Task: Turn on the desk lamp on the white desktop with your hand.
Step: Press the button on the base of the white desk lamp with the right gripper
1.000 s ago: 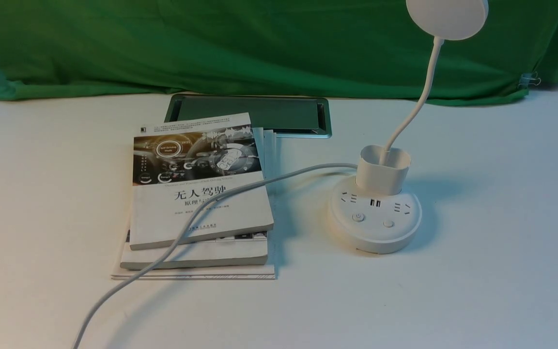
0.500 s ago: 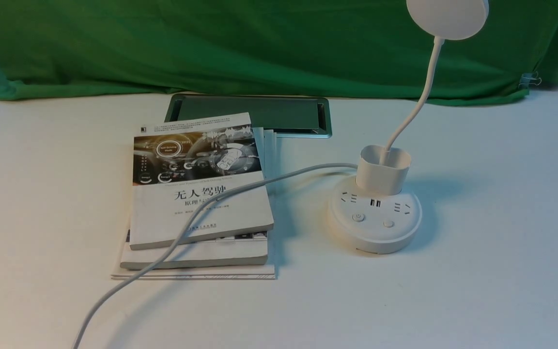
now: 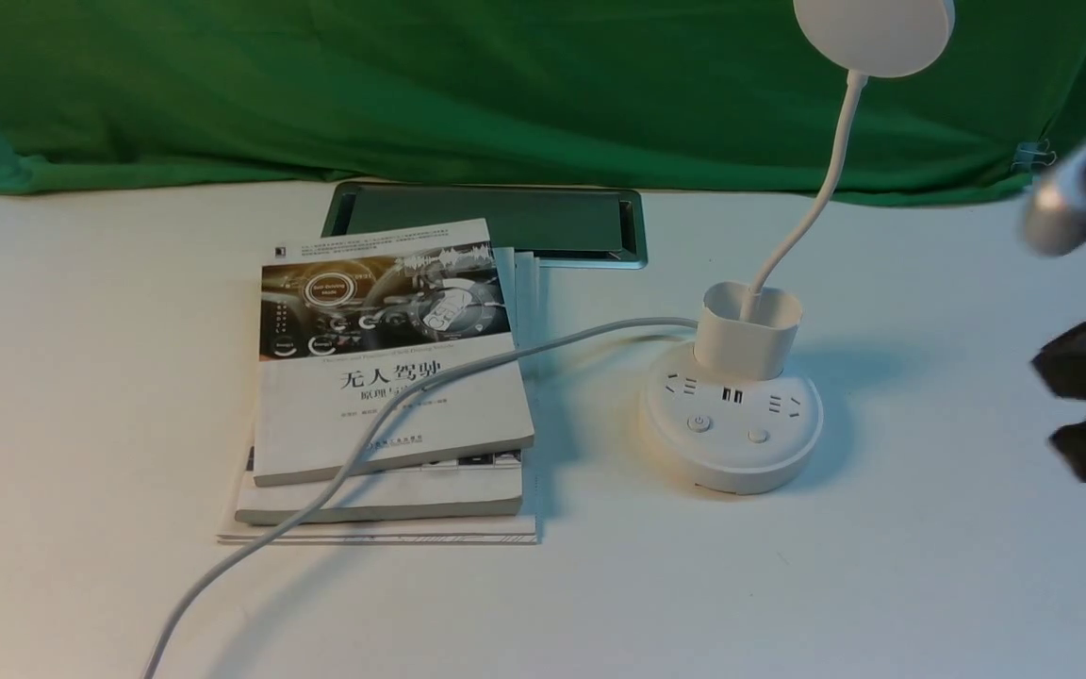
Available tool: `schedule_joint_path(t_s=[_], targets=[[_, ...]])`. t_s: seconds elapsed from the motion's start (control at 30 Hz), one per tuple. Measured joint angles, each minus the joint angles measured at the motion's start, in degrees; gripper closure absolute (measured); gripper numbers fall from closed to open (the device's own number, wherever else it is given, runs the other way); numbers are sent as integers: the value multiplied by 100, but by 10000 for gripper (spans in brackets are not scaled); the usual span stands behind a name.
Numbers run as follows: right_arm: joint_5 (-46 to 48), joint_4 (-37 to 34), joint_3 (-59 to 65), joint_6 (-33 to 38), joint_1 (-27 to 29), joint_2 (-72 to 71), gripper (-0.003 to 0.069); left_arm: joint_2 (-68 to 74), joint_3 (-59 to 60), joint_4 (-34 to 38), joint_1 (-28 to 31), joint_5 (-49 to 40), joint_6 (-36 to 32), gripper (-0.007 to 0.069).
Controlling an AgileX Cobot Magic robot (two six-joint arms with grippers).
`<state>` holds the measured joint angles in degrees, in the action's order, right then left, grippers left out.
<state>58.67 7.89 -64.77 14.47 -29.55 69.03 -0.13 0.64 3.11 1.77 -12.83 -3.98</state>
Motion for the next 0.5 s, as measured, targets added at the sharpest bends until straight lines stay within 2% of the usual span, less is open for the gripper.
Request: schedule_joint_path(t_s=[0.1, 0.2, 0.33, 0.4, 0.5], targets=[[134, 58, -359, -74, -208, 755, 629, 0, 0, 0, 0, 0, 0, 603], [-125, -80, -507, -117, -156, 1416, 631, 0, 0, 0, 0, 0, 0, 603], [-451, -789, -517, 106, 175, 2004, 631, 0, 0, 0, 0, 0, 0, 603], [-608, -1347, -522, 453, 457, 2345, 631, 0, 0, 0, 0, 0, 0, 603], [-946, -1553, -522, 617, 562, 2621, 631, 0, 0, 0, 0, 0, 0, 603]])
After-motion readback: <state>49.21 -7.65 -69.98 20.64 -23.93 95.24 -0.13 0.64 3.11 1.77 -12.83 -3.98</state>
